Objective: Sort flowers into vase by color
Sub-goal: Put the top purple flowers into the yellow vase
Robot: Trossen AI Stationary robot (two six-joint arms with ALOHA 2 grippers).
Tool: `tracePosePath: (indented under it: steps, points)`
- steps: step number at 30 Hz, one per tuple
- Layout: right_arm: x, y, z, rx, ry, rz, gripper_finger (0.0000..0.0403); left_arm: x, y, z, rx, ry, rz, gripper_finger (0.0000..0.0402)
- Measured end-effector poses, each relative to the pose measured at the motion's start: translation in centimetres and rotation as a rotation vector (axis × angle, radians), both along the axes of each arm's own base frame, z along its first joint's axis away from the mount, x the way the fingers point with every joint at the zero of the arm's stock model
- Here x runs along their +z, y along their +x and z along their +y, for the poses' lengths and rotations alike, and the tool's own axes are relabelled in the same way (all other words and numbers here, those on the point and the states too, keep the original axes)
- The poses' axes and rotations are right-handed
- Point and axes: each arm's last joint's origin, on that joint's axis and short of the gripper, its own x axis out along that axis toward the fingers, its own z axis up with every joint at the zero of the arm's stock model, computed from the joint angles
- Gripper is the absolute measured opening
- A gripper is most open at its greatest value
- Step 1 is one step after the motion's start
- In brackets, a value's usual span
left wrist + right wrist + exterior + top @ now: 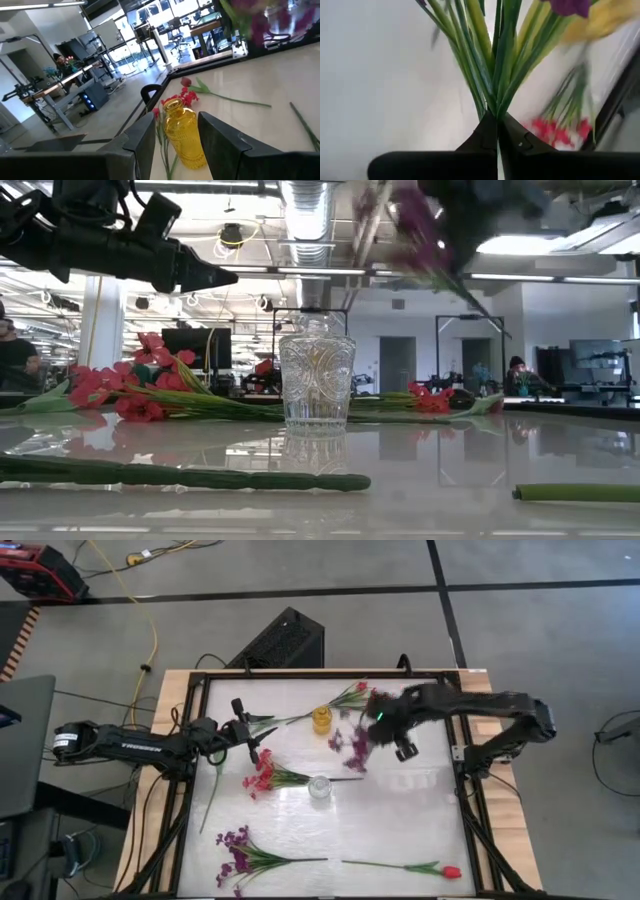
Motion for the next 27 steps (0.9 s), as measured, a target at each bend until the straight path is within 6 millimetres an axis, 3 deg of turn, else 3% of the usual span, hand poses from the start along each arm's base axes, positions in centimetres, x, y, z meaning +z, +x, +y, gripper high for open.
tracePosePath:
  steps: [6, 11, 19, 27]
  points:
    - [4.9, -1.6, -5.0, -0.216, 0.098, -0.690, 0.0024, -0.1, 0.0, 0.0, -0.003, 0.000, 0.014, 0.0139]
    - [4.4, -2.1, -8.4, -0.307, 0.212, -1.047, 0.0024, -0.2, 0.0, 0.0, -0.003, -0.014, 0.012, 0.0139]
    - [-0.1, 1.0, -10.0, -0.350, 0.454, -1.142, 0.0028, -0.2, 0.0, 0.0, -0.002, -0.014, 0.013, 0.0139]
    - [-1.7, 3.7, -9.6, -0.289, 0.462, -1.171, 0.0024, -0.2, 0.0, 0.0, -0.001, -0.002, 0.019, 0.0139]
